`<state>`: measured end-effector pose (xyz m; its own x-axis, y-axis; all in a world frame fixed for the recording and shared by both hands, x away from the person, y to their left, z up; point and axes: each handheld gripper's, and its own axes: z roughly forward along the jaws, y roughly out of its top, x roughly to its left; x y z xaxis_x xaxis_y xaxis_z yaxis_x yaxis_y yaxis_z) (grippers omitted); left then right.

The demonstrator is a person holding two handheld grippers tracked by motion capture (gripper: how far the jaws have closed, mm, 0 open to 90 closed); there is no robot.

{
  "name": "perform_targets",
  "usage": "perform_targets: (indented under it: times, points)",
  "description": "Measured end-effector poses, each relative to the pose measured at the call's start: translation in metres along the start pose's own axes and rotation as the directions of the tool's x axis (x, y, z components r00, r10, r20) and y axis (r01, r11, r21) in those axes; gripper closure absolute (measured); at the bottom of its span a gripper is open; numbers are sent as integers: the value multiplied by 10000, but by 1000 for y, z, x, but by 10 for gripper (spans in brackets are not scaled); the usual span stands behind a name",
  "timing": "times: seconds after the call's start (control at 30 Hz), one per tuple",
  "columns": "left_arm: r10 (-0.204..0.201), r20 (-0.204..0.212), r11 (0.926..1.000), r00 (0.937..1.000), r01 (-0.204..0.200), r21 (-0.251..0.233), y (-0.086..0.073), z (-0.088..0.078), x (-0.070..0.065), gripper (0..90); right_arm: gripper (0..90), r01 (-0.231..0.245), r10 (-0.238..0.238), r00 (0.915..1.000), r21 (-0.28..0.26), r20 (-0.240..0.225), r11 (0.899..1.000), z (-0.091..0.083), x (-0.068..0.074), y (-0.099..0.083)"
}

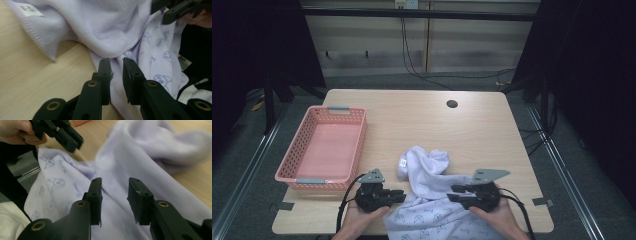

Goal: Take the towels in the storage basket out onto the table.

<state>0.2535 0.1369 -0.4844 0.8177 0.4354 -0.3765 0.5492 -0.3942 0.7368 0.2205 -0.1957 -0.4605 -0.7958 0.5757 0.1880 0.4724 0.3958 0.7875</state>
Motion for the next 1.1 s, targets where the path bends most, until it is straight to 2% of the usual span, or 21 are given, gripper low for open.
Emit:
perform_targets:
  times: [0.03, 0.2, 0.23, 0.27, 0.37, 0.4, 0.43, 0.53, 0.6, 0.7, 0.73, 0.8, 0.83, 0.87, 0.9, 0.93, 0.97, 1.0, 1.03, 1.07, 1.1]
  points:
    - [0, 0, 10000, 10000, 0, 0, 0, 0, 0, 792, 638, 0, 0, 10000, 0, 0, 10000, 0, 0, 0]
    - [454, -71, 9966, 9989, -448, 689, -5, 13, -7, 774, 556, 757, -696, 9954, 936, -660, 9927, 66, 5, 27]
    - [412, -66, 9962, 9991, -406, 766, -7, 14, -7, 774, 556, 757, -696, 9954, 936, -660, 9927, 66, 5, 27]
    - [486, -64, 9943, 9988, -478, 956, -10, 17, -9, 774, 493, 1201, -1171, 9927, 1374, -297, 9832, 80, 4, 28]
    - [730, -374, 9898, 9966, -678, 1254, -12, 20, -12, 788, 507, 1222, -1217, 9925, 1859, -140, 9749, 90, 0, 27]
    - [830, -491, 9892, 9953, -763, 1254, -12, 21, -13, 824, 762, 1433, -1481, 9888, 1679, 164, 9753, 89, 0, 28]
    - [937, -531, 9881, 9942, -864, 1274, -12, 21, -13, 824, 762, 1433, -1481, 9888, 1679, 164, 9753, 89, 0, 28]
    - [1054, -725, 9863, 9918, -949, 1349, -12, 21, -15, 866, 821, 744, -749, 9972, 493, 91, 9960, 66, -7, 37]
    - [1043, -738, 9864, 9918, -936, 1353, -12, 21, -15, 870, 855, 337, -337, 9994, -80, 81, 9994, 47, -14, 41]
    - [568, -756, 9898, 9955, -462, 1350, -13, 18, -13, 875, 861, -255, 277, 9992, -794, 272, 9965, 24, -28, 42]
    - [755, -812, 9876, 9938, -633, 1438, -14, 16, -14, 875, 871, -485, 640, 9908, -1278, 1195, 9906, 0, -42, 40]
    - [814, -898, 9865, 9926, -674, 1490, -15, 14, -15, 875, 872, -716, 916, 9868, -1477, 1337, 9864, -11, -51, 37]
    - [798, -885, 9866, 9929, -660, 1492, -16, 13, -15, 875, 872, -880, 1187, 9769, -1717, 1778, 9812, -25, -60, 33]
    - [789, -904, 9860, 9928, -643, 1536, -16, 11, -16, 876, 872, -1165, 1622, 9592, -1989, 2315, 9731, -44, -72, 26]
    - [873, -994, 9844, 9912, -706, 1610, -17, 9, -16, 876, 872, -1165, 1622, 9592, -1989, 2315, 9731, -44, -72, 26]
    - [920, -1043, 9833, 9903, -738, 1663, -21, 4, -18, 876, 872, -1511, 2137, 9275, -2154, 3065, 9648, -62, -87, 15]
    - [920, -1043, 9833, 9903, -738, 1663, -21, 4, -18, 875, 872, -1511, 2137, 9275, -2154, 3065, 9648, -62, -87, 15]
    - [826, -1053, 9852, 9910, -653, 1584, -24, 1, -18, 875, 871, -1626, 2269, 9144, -2091, 3354, 9643, -69, -95, 8]
    - [795, -1051, 9846, 9913, -616, 1636, -26, -3, -19, 875, 866, -2183, 2816, 8913, -2081, 3553, 9534, -79, -110, -9]
    - [746, -1033, 9837, 9919, -562, 1708, -29, -6, -20, 875, 866, -2183, 2816, 8913, -2081, 3553, 9534, -79, -110, -9]
    - [901, -1116, 9814, 9897, -692, 1790, -31, -9, -23, 875, 852, -2411, 2979, 8780, -1916, 3746, 9514, -80, -116, -17]
